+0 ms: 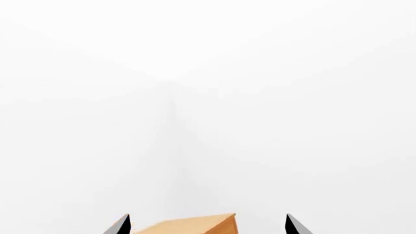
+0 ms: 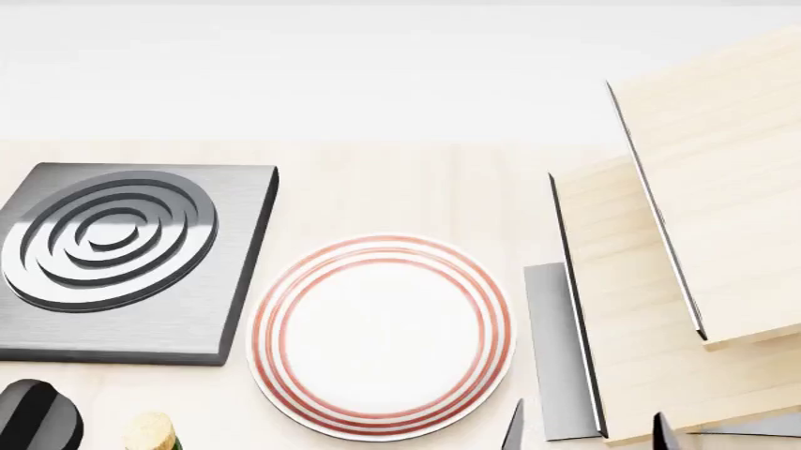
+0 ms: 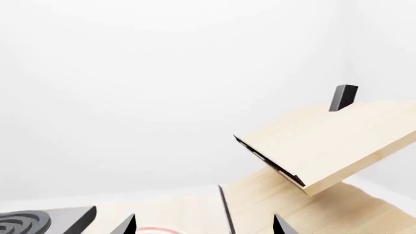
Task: Pick up the akita bowl and put it on the plate.
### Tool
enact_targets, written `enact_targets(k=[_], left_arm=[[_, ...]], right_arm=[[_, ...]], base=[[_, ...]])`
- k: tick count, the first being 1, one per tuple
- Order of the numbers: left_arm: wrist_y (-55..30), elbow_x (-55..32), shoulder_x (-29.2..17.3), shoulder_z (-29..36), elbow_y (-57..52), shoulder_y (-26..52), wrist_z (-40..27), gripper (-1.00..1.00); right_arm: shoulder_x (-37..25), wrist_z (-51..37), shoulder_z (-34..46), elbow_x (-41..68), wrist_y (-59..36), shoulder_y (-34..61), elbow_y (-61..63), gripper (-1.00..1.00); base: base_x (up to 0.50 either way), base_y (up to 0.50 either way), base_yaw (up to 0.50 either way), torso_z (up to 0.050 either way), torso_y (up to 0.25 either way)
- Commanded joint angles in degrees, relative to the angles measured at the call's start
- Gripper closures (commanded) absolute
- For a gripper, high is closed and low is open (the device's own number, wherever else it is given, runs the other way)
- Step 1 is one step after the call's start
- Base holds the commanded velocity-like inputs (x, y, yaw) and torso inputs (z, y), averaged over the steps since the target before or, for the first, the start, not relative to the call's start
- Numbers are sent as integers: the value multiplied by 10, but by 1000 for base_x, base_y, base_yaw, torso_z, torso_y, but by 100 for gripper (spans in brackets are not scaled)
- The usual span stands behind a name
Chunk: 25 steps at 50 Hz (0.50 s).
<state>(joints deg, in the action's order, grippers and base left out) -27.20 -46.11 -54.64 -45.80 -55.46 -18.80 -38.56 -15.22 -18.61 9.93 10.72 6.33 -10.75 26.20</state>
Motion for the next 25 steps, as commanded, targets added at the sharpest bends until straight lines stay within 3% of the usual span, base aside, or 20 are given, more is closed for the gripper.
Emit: enact_targets(k=[1,11,16,19,25], left_arm=[[-47,-65,-49,-70,13,-5,-10,-100],[-63,-79,-88,-49,51,5,-18,-100],[-58,-115,-131,-9,102,40,-52,-100],[-32,-138,-172,48,146,69,-82,-100],[-8,-159,-202,91,176,95,-109,-100]], right_arm=[[-1,-1,7,-2,-1,5,-9,-100],[-1,-1,13,-4,1,9,-19,-100],[-1,-1,17,-6,3,10,-23,-100],[-1,-1,19,-5,3,13,-29,-100],[-2,-2,21,-5,3,12,-27,-100]], base=[[0,0,0,0,0],[0,0,0,0,0],[0,0,0,0,0],[0,0,0,0,0],[0,0,0,0,0]])
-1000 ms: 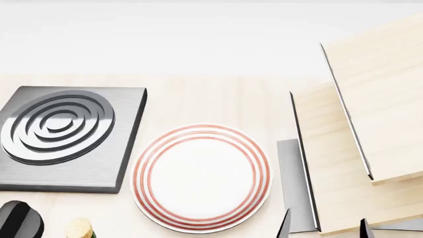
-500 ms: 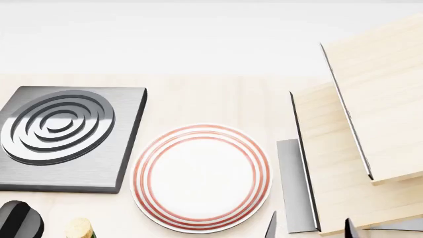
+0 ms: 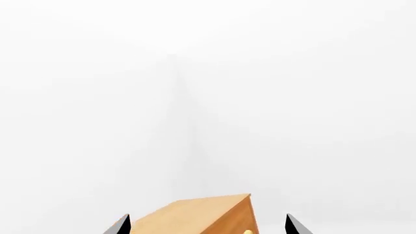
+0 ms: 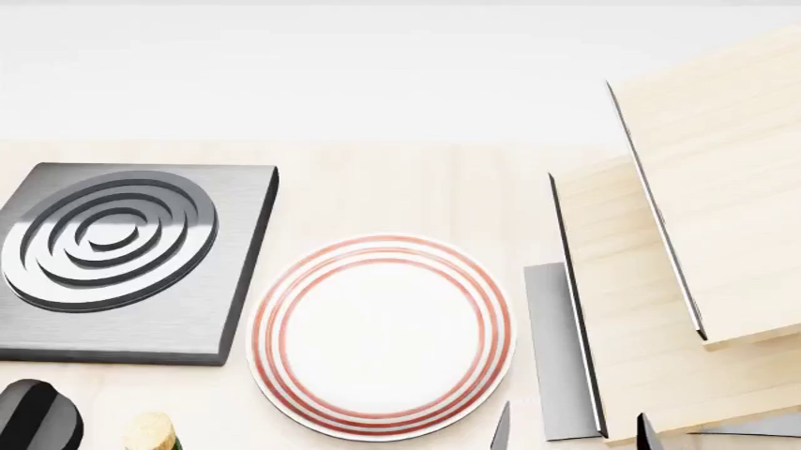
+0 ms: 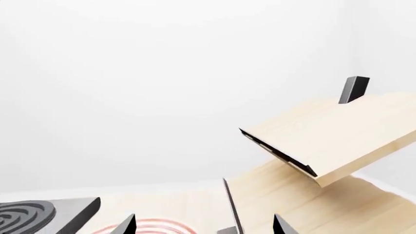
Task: Pick up the akita bowl and put it on the plate.
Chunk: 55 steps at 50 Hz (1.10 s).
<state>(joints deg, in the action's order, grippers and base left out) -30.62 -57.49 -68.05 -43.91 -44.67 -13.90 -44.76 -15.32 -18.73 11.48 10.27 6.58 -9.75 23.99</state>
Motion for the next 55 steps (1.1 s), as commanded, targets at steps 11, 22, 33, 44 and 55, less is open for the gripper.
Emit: enact_targets(k=[11,22,33,44,55], left_arm=[[-35,-63,-62,13,59,37,-16,-100],[-148,-145,-67,-67,60,32,34,-100],[-308,-287,-46,-212,73,37,88,-100],[-364,-383,-64,-206,101,12,91,-100],[-384,-426,-57,-229,128,17,111,-100]], right_arm=[[-1,-2,12,-3,4,5,-13,-100],[-1,-3,17,-3,3,10,-24,-100],[1,-4,22,-5,8,18,-44,-100],[1,-6,29,-6,8,22,-51,-100],[1,-7,35,-8,8,25,-60,-100]], base=[[0,0,0,0,0],[0,0,0,0,0],[0,0,0,0,0],[0,0,0,0,0],[0,0,0,0,0]])
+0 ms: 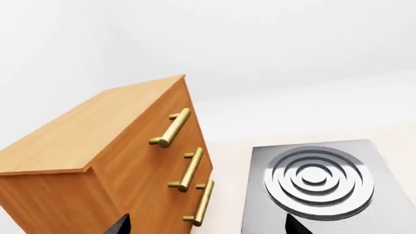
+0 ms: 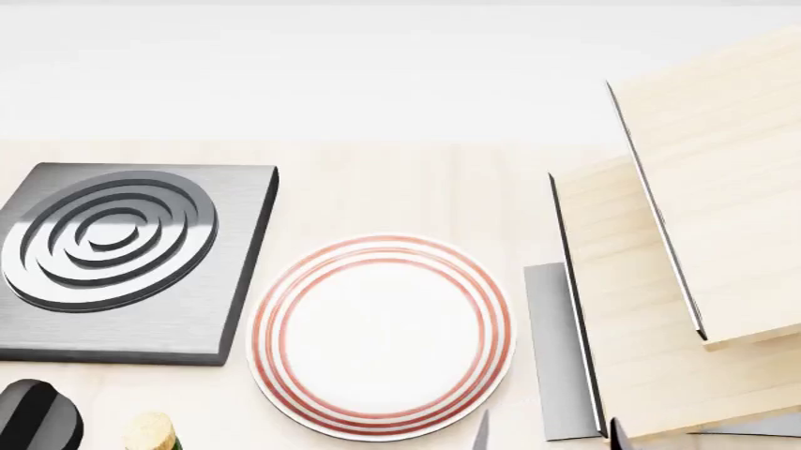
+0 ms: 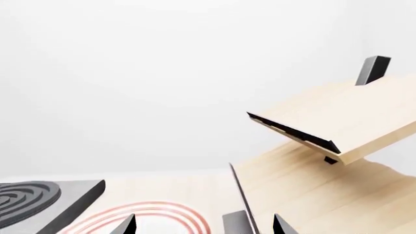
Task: Pick up the akita bowl and put it on the plate.
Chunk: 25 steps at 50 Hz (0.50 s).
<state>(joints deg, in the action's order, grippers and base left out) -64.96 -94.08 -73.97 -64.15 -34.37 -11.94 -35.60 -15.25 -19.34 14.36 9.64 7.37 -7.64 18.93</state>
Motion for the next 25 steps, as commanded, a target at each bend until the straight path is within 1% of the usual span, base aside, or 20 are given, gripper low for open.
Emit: enact_targets(k=[1,7,13,20,24,25], left_arm=[[-49,-64,1,-32,24,-3,15,-100],[-60,-56,6,-30,31,-6,33,-100],[-55,-48,1,-24,43,-6,37,-100],[-30,-100,10,-28,71,7,44,-100],[-22,-93,17,-26,88,9,41,-100],[-18,-104,20,-26,94,9,36,-100]], right_arm=[[0,-1,7,-1,1,4,-10,-100],[0,-1,9,-2,3,7,-18,-100],[1,-2,12,-1,2,9,-22,-100],[0,-2,16,-2,3,12,-28,-100],[0,-3,17,-2,3,13,-31,-100],[0,-3,17,-1,3,14,-32,-100]], base=[[0,0,0,0,0],[0,0,0,0,0],[0,0,0,0,0],[0,0,0,0,0],[0,0,0,0,0],[0,0,0,0,0]])
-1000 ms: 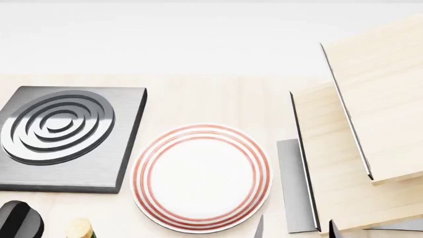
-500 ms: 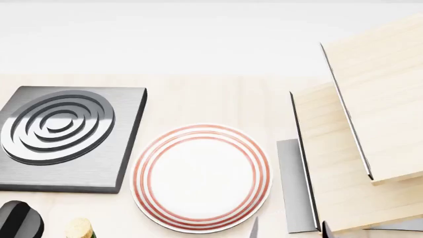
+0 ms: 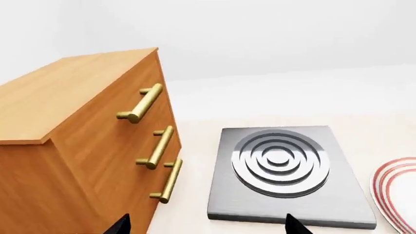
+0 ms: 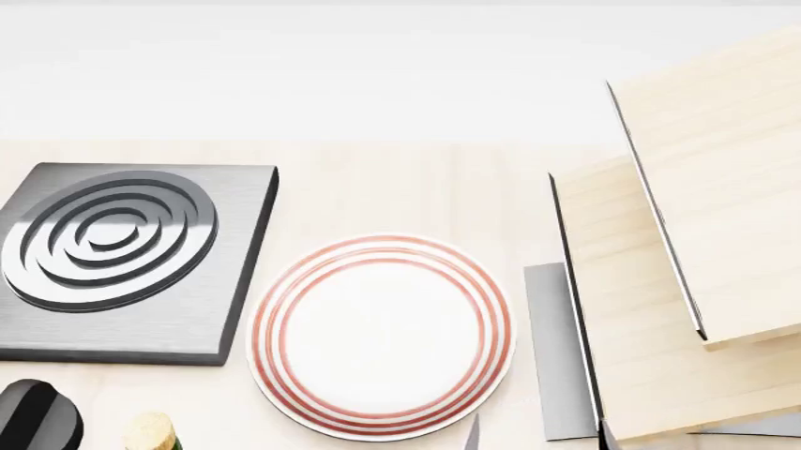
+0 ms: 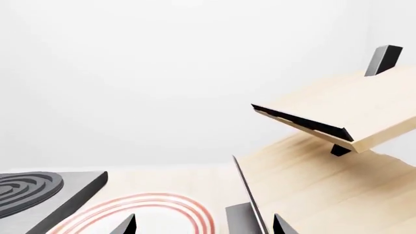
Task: Pick up the akita bowl and put it on the plate.
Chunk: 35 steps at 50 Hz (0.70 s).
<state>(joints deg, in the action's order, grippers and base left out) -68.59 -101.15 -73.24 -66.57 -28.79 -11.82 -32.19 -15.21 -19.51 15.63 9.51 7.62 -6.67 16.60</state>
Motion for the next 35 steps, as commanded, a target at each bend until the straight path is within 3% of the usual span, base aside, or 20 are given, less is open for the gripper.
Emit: enact_targets(k=[1,23,35], left_arm=[[18,-37,14,-3,40,8,2,-100],[62,-60,22,41,77,11,-2,-100],[80,-52,0,81,78,7,-4,-100]], right_arm=[[0,-1,5,0,0,5,-10,-100],[-1,-4,15,-2,2,10,-22,-100],[0,-6,20,-3,4,13,-33,-100]], base=[[0,0,0,0,0],[0,0,0,0,0],[0,0,0,0,0]])
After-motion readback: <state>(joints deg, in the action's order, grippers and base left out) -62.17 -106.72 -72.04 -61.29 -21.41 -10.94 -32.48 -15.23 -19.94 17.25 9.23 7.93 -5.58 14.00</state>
